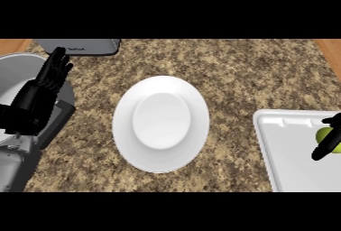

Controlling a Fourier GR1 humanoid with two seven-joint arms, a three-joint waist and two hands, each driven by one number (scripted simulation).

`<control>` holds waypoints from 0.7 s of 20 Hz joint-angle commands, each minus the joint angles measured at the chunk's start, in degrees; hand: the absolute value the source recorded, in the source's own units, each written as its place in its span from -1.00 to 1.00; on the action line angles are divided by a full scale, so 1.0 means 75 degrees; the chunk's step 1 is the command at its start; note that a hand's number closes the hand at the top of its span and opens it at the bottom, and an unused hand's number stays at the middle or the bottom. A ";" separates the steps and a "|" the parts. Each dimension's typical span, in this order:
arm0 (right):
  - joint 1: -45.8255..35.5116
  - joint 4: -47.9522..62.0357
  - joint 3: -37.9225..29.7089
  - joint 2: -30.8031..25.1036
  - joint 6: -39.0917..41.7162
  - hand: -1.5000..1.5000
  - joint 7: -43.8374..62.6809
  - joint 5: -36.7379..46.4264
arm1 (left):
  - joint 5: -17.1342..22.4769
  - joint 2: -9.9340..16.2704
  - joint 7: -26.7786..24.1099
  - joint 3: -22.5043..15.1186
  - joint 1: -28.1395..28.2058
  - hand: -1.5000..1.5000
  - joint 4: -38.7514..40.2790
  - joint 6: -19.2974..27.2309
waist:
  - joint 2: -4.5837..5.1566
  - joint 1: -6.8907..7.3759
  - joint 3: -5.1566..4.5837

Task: Pick the pear from the tray and place it in the plate

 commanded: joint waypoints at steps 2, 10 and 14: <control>0.0139 0.0493 0.0144 0.0480 -0.0107 -1.00 0.0489 0.0358 | -0.0064 -0.0110 -0.0205 0.0039 0.0347 0.00 -0.0254 -0.0178 | 0.0056 0.0052 0.0062; 0.0553 0.0225 0.0405 0.0241 -0.1534 1.00 -0.1461 0.1972 | 0.0143 0.0107 0.0051 0.0561 -0.0125 0.00 0.0221 -0.0571 | 0.0071 0.0016 0.0068; 0.0339 0.0189 0.0503 0.0331 -0.2245 1.00 -0.1517 0.2735 | -0.0173 -0.0120 0.0160 0.0393 -0.0239 0.00 0.0052 -0.0404 | 0.0061 0.0011 0.0067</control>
